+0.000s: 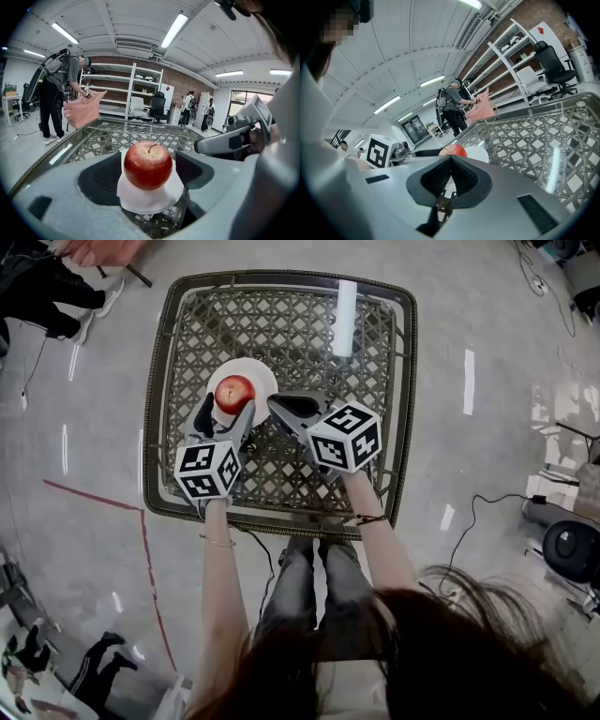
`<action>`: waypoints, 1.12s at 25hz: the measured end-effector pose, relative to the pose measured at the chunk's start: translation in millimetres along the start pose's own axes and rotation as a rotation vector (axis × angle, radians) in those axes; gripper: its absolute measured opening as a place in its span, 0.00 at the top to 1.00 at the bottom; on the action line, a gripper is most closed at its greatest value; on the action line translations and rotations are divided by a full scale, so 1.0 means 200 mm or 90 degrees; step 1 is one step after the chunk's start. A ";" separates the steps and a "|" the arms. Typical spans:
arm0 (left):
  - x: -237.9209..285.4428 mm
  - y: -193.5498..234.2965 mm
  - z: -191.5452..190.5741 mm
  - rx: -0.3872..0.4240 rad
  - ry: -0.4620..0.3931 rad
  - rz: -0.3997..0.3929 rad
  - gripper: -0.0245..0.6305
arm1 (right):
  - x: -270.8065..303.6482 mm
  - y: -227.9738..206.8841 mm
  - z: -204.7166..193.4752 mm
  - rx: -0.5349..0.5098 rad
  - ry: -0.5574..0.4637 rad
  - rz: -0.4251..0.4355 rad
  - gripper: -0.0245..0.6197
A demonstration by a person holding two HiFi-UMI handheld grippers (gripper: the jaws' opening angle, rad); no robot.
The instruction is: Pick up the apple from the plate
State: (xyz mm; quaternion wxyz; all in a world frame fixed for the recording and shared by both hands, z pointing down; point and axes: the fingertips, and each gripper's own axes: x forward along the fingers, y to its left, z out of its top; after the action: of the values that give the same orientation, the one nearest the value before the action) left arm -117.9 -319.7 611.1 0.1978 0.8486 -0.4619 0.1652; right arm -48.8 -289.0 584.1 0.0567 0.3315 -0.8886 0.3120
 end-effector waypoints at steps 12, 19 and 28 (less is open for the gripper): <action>0.09 0.01 -0.01 0.021 0.009 -0.010 0.40 | -0.01 -0.06 -0.04 0.017 0.000 -0.011 0.95; 0.10 0.00 -0.02 0.033 0.014 -0.021 0.40 | -0.01 -0.07 -0.05 0.022 -0.004 -0.014 0.95; 0.09 0.01 -0.01 0.023 -0.002 -0.012 0.40 | -0.02 -0.07 -0.04 0.026 -0.009 -0.017 0.95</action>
State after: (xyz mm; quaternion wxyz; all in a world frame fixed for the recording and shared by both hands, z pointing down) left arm -110.4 -332.6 620.6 0.1830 0.8565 -0.4515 0.1703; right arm -38.3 -290.3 596.3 0.0477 0.3468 -0.8779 0.3266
